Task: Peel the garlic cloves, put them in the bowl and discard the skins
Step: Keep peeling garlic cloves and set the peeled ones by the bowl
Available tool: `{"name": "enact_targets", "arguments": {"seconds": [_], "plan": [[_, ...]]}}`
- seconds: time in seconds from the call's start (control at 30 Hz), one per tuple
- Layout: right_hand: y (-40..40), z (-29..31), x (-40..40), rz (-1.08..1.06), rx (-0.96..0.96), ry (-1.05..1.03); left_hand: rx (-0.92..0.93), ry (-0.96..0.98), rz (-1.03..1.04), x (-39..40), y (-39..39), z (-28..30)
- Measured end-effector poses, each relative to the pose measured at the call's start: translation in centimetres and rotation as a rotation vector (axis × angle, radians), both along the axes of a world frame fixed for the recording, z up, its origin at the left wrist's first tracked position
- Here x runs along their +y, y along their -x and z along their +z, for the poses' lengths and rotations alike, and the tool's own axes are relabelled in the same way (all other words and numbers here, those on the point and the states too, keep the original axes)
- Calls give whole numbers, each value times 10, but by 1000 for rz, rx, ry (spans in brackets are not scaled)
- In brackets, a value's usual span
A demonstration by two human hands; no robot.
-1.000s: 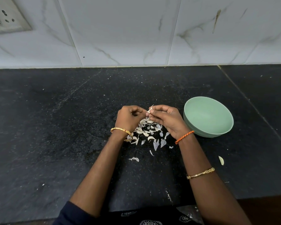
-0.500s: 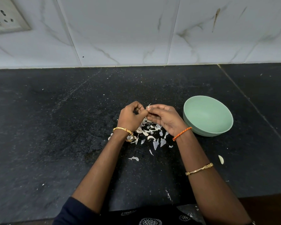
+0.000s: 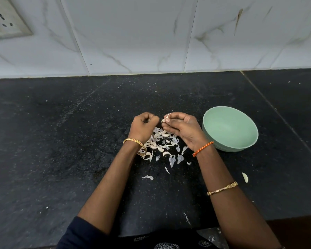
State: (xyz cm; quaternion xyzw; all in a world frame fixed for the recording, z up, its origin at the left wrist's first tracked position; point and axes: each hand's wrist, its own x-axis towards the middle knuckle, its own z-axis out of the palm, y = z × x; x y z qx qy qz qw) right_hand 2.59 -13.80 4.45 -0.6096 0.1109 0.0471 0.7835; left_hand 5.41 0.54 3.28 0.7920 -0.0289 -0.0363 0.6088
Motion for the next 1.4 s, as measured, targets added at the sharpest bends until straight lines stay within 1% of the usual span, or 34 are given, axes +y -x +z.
{"name": "enact_targets", "arguments": {"seconds": [0.1,0.17,0.27,0.33,0.47,0.53,0.63,0.77,0.83,0.93,1.0,1.17,1.4], "plan": [[0,-3,0,-18,-15,61,118,65,21,1,-1,6],[-1,-6,1,-23,-32,103,152,53,-2,2,-1,8],[-3,-10,1,-35,-118,284,165,28,-25,1,1,6],[-4,-12,1,-45,-165,403,161,49,-25,2,3,5],[-3,-16,2,-49,-185,496,158,80,-11,4,4,4],[-2,-17,4,-53,-183,507,173,85,-9,3,6,4],[0,-18,5,-40,-160,461,158,69,-6,4,6,-1],[1,-18,5,-40,-70,344,50,-17,-37,5,6,-6],[0,-17,5,-46,-46,309,27,-31,-22,4,6,-7],[0,-19,6,-75,-39,366,85,-7,14,3,5,-10],[0,-22,7,-90,-18,393,109,-31,19,3,6,-12],[2,-20,12,-45,-26,415,124,8,50,0,8,-9],[5,-17,18,-113,-47,446,64,81,144,-9,11,-15]]}}
